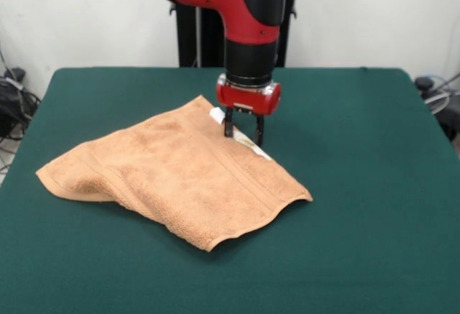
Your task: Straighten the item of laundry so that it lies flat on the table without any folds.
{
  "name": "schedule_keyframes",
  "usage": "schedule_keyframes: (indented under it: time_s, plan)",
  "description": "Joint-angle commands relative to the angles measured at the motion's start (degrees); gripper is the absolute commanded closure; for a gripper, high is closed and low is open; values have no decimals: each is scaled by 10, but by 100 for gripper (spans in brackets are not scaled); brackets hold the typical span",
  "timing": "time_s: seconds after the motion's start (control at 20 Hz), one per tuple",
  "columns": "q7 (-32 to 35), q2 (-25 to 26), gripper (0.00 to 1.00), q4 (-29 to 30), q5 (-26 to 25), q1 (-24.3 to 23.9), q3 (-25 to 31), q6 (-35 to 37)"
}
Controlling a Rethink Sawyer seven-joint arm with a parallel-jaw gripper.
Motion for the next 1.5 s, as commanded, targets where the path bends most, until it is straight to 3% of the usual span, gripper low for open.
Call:
schedule_keyframes:
  time_s: [0.05,0.95,1.5]
  plan:
    - [179,222,0,31,68,-40,14,29]
    - [204,267,0,106,115,-116,89,-1]
    - [225,310,0,148,133,-141,115,-120]
